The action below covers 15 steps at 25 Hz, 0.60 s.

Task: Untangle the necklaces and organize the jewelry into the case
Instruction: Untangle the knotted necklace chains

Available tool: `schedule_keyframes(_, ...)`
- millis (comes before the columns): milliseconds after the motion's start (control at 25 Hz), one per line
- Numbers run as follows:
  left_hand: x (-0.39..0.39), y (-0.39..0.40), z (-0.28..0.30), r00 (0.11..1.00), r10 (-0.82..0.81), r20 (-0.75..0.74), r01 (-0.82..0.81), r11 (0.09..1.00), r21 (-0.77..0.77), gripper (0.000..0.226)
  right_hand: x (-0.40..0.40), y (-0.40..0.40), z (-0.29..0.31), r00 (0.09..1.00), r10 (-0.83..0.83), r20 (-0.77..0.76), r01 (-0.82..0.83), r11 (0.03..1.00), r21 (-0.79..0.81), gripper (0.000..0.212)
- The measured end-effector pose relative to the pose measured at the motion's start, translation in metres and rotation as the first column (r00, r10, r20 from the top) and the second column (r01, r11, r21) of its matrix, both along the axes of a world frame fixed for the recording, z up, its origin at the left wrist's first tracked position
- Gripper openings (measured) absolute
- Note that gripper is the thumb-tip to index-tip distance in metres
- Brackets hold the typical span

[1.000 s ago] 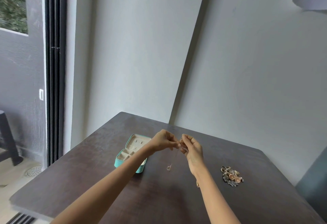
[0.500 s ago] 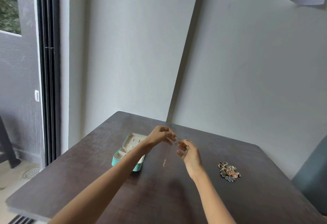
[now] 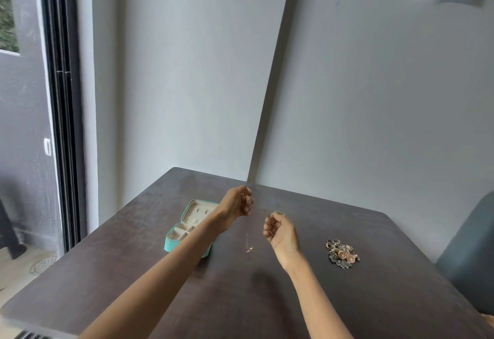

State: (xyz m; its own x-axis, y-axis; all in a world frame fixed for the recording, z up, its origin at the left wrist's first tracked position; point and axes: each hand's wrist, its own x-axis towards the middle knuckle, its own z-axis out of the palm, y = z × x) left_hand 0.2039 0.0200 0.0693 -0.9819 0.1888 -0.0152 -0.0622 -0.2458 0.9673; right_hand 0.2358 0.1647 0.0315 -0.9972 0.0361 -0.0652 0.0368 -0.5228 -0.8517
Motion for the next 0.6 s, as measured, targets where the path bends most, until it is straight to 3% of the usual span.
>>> schedule_keyframes(200, 0.006, -0.001, -0.009, 0.993, -0.028, -0.119, -0.027, 0.898, -0.438, 0.019, -0.005, 0.003, -0.004, 0.994, -0.057, -0.097, 0.07, 0.988, 0.139, 0.017)
schedule_keyframes(480, 0.0, -0.002, -0.02, 0.971, -0.021, -0.236, -0.13, 0.784, -0.607, 0.041, -0.007, 0.005, 0.004, 0.992, -0.035, -0.121, 0.056, 0.983, 0.175, 0.019)
schedule_keyframes(600, 0.0, -0.001, -0.024, 0.967, -0.018, -0.255, -0.155, 0.752, -0.641, 0.039, -0.007, 0.003, 0.004, 0.991, -0.027, -0.132, 0.057, 0.972, 0.227, 0.019)
